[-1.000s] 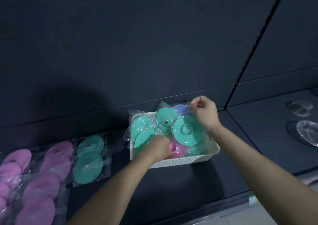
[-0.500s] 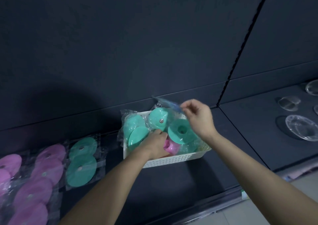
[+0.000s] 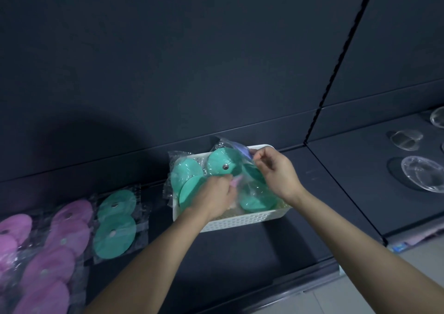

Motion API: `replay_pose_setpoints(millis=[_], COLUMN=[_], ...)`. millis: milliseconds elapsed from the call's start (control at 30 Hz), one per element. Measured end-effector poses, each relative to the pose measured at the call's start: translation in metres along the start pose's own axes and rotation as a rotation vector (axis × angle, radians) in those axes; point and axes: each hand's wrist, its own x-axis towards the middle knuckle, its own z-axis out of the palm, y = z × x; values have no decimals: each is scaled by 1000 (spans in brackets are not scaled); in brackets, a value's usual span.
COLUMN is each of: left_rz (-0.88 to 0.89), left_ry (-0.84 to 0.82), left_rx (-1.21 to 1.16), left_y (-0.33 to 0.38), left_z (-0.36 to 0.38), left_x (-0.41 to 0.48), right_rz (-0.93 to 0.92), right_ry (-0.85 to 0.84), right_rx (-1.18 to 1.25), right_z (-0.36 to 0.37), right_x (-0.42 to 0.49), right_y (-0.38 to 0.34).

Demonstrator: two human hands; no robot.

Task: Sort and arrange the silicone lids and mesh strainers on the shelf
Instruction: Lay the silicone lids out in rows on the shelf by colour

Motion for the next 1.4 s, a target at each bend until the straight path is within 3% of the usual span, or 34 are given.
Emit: replay_pose_setpoints(millis=[167,333,467,667,800,1033,1200,1400], left_rz=[-160,-326,-348,-317,-326,-350,-353,-379], left_ry=[265,438,547,559,538,700,724,707], left_rx=[-211,-500,-626,-700,-793,-761,-829,-865], left_y=[-9,-12,-19,-28,-36,-63,-85,-119], left_z=[-6,-19,-30,-43,-51,-74,-91,-102], left_x=[-8,-16,-25,-45,-60,-92,-126,-170], right_rz=[-31,-96,-115,-330,-464,-511,-600,-550], right_ry=[149,195,183,96,160,126,170,176], right_rx=[-36,34,31,-183,-293,-330,-313,-207], right_z=[2,14,25,43,56,82,108,141], right_x=[-3,-12,-18,-20,-21,-36,-49,-69], right_y=[-10,-28,-47,-68,-74,-100,-117,-139])
